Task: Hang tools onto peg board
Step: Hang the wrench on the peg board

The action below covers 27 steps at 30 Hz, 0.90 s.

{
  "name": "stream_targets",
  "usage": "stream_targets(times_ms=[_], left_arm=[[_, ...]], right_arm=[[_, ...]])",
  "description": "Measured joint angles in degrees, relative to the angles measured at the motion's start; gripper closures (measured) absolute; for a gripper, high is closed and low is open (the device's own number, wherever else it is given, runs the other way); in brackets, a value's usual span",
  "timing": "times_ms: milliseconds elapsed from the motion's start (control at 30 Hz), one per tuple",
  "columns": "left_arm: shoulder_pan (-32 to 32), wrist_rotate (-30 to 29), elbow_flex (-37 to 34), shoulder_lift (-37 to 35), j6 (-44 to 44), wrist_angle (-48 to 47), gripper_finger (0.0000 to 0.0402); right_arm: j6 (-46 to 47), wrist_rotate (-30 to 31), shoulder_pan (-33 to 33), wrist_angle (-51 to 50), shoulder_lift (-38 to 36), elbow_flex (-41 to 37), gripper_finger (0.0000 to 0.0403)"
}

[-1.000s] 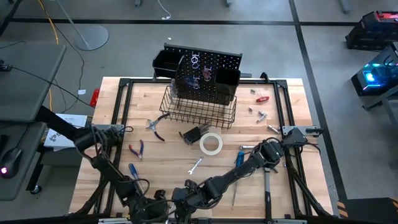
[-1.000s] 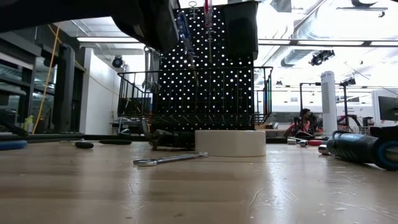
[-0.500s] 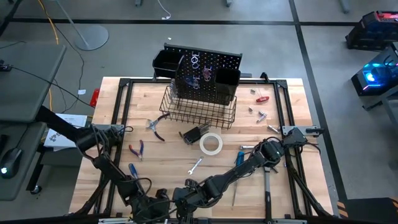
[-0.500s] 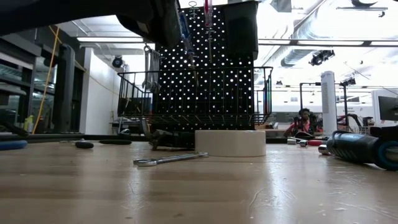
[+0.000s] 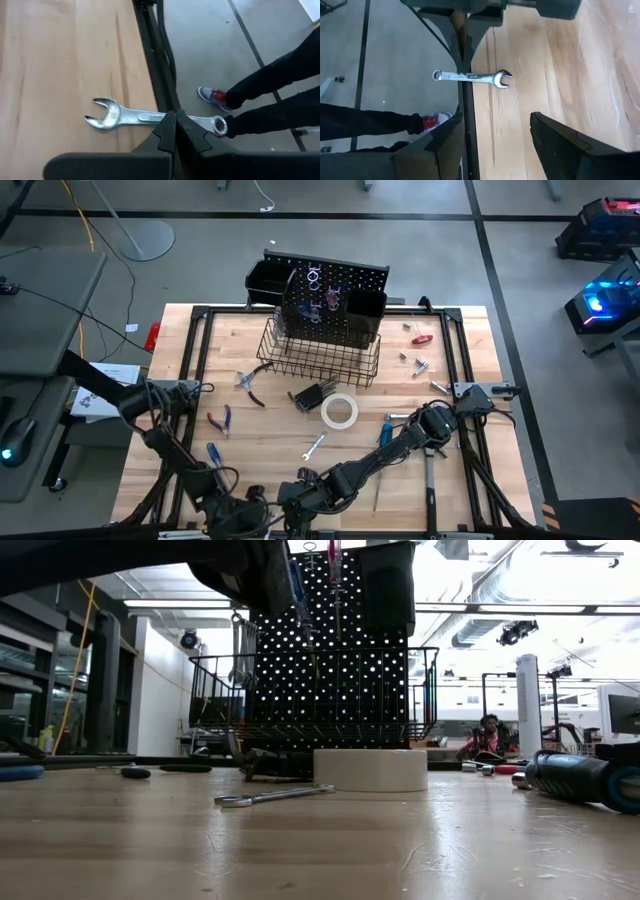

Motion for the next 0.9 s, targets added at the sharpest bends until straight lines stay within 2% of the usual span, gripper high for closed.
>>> stream_targets(times_ms=[167,300,500,633,900], left_arm=[[0.12,-0.10,0.00,0.09,0.64,0.04,0.0401],[-0.21,2.98,0.00,0.74,0.23,-2.32,0.0401],[-2.12,3.96,0.02,-0.26,-2.41,-2.99,0.0401],[-2.79,8.02,0.35,0.91,-3.55,-2.55,0.0401],[-0.74,9.19,0.37,1.40,-3.81,-0.43,0.0401]], right_arm=[[-0.42,-0.02,-0.02,0.49,-0.04,0.00,0.0187],[-0.84,0.00,-0.04,0.59,-0.04,0.00,0.0187],[-1.17,0.03,-0.04,0.65,-0.04,0.00,0.0187],[-1.31,0.15,-0.04,0.69,-0.04,0.00,0.0187],[-1.32,0.17,-0.04,0.82,-0.04,0.00,0.0187]])
